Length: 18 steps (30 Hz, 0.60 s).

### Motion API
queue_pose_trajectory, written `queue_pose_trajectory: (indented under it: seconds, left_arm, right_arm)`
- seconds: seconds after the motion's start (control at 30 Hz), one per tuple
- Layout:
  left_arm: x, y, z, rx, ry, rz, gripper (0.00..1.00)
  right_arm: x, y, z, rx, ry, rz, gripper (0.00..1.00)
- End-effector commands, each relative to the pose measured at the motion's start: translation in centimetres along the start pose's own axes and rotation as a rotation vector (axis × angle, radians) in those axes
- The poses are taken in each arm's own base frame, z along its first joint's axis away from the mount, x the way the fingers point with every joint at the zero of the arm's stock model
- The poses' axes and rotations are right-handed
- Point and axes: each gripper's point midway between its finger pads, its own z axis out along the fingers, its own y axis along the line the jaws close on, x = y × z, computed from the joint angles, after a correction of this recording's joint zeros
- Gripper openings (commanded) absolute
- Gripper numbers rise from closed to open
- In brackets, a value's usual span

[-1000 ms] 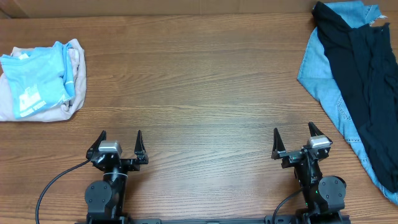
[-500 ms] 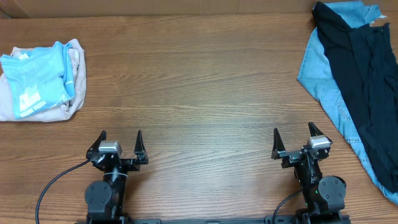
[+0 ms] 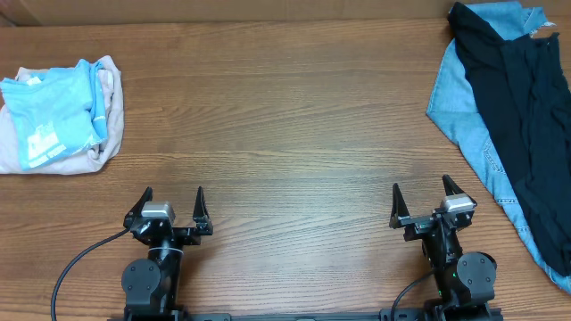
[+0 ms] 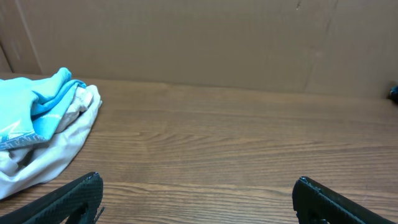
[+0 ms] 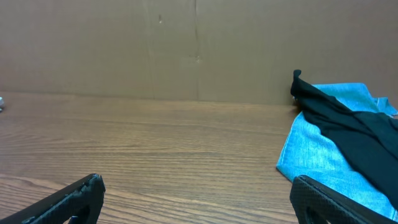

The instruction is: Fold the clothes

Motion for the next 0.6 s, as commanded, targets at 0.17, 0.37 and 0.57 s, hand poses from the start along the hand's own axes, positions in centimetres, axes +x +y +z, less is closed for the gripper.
queue_pose_trajectory:
  seconds: [0.17, 0.37, 0.57]
  left_arm:
    - [0.0, 0.1, 0.0, 0.002, -0.007, -0.011, 1.0]
    - [0.0, 0.1, 0.0, 0.002, -0.007, -0.011, 1.0]
    - [-0.9, 0.5, -0.1, -0.028, -0.045, -0.01, 1.0]
  right_arm:
    - [0.4, 0.0, 0.1, -0.001, 0.005, 0.0, 1.0]
    - [0.4, 0.1, 0.1, -0.004, 0.004, 0.0, 1.0]
    - [0.4, 0.1, 0.1, -0.004, 0.005, 0.0, 1.0]
